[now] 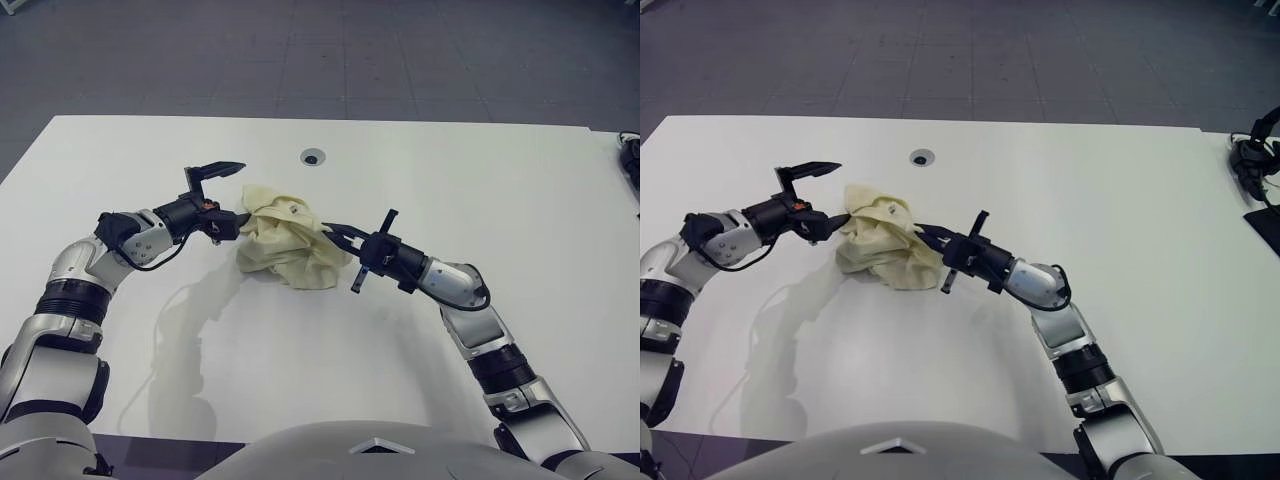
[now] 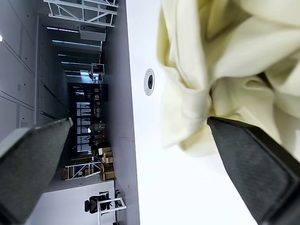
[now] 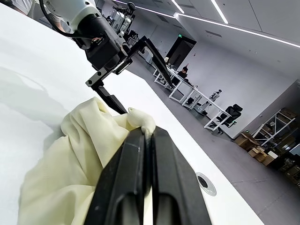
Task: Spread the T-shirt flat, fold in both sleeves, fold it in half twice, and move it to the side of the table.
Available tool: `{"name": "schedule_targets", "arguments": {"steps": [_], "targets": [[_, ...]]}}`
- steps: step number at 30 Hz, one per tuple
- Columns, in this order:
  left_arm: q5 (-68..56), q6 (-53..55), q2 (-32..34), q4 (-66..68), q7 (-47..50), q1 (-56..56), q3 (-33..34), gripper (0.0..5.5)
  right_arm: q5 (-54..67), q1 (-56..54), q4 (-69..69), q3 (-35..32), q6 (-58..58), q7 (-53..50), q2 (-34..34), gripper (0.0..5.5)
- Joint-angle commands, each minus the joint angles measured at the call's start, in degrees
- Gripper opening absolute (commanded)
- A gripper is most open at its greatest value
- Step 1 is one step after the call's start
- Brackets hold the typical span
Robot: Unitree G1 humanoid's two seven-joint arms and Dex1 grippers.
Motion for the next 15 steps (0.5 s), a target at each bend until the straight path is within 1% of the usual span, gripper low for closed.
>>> {"name": "schedule_targets", "arguments": {"steps": [1,11,14,15], "targets": [[0.5,0.3,-0.1,-0.2,0.5,-1.3,0.1,5.38,-0.2,0.1,0.2,-0.1,-0.4,-0.1,-0.2,0.00],[-0.3,-0.2,-0.4,-0.9,0.4,-0.6,0.1,5.38,-0.4,0.2,0.5,0.1,-0.7,-0.5,-0.2,0.00],[0.0,-0.1,-0.7,-0.8,0.6,-0.6,-0.1,4.96,-0.5,0.1,0.8,0.1,-0.8,-0.6,-0.1,0.00],[0.0,-0.1,-0.7,-0.8,0.6,-0.6,-0.1,4.72,-0.5,0.0,0.9,0.2,-0.8,-0.6,-0.1,0.00]]}}
